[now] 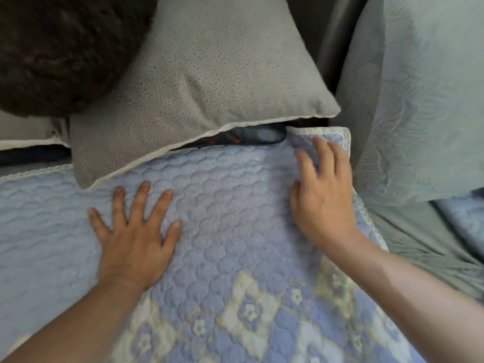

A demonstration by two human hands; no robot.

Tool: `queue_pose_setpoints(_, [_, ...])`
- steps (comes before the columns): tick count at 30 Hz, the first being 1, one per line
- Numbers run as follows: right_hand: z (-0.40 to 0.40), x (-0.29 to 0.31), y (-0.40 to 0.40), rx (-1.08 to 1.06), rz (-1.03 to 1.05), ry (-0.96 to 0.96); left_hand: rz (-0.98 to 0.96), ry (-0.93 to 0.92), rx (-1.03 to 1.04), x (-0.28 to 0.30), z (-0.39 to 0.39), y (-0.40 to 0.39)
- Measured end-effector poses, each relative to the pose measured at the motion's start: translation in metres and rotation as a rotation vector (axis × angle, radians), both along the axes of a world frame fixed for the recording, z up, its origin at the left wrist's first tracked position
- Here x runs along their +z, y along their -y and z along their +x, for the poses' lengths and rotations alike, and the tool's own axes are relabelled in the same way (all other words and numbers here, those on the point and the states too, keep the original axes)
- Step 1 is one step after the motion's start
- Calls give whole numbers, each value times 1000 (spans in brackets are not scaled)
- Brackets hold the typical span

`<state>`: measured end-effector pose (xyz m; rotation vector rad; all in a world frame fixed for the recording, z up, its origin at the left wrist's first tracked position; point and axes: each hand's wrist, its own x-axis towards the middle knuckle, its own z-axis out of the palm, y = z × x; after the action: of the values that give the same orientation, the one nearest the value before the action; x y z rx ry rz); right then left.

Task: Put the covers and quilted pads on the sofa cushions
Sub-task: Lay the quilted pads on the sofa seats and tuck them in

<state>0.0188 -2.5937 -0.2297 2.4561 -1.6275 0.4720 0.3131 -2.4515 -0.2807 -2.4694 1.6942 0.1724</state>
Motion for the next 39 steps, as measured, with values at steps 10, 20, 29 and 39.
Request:
queue_pose_setpoints(10, [-29, -23, -8, -361, 766, 453, -134, -193, -509, 66, -101, 105])
queue_pose_setpoints(20, [-64, -19, -86, -413, 757, 492, 282, 235, -1178, 57, -195, 255])
queue_pose_setpoints(29, [-52, -26, -51, -620, 750, 415, 258, 244, -1198, 35, -217, 278])
queue_pose_setpoints(39, [-39, -21, -52, -616, 689, 396, 350, 249, -1139, 39, -243, 278])
